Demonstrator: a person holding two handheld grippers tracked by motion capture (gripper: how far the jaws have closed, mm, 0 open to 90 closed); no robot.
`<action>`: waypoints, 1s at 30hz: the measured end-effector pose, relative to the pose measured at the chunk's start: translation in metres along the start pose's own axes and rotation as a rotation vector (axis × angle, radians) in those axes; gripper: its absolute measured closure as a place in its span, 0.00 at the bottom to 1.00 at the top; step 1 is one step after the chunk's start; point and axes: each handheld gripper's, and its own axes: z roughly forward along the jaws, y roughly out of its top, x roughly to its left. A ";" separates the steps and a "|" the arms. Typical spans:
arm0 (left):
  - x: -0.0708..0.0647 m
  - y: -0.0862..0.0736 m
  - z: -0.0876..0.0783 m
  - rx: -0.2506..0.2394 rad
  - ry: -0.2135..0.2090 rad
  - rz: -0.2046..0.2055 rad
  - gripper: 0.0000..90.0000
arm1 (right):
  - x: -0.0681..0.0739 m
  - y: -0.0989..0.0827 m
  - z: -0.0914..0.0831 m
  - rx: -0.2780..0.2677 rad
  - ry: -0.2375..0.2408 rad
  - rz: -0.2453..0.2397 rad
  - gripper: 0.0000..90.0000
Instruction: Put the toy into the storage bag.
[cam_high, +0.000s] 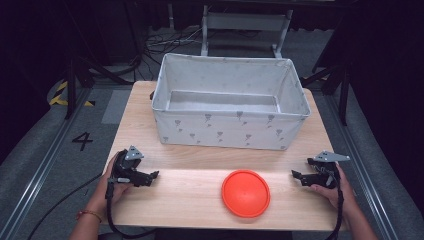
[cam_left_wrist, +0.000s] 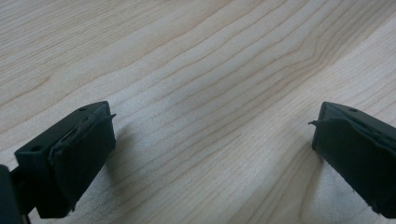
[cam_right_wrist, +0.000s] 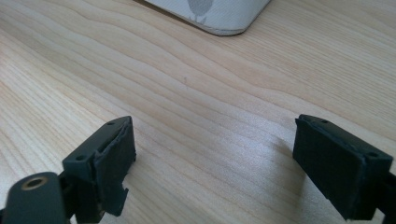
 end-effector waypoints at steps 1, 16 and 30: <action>0.000 0.000 0.000 -0.001 -0.001 0.001 0.00 | 0.000 0.000 0.000 0.000 0.000 -0.001 0.15; 0.005 -0.004 -0.003 -0.002 -0.046 0.047 0.00 | -0.002 -0.001 -0.004 0.005 0.017 -0.007 0.21; 0.008 -0.006 -0.004 -0.002 -0.054 0.047 0.00 | 0.033 0.023 -0.018 -0.025 0.167 -0.054 0.27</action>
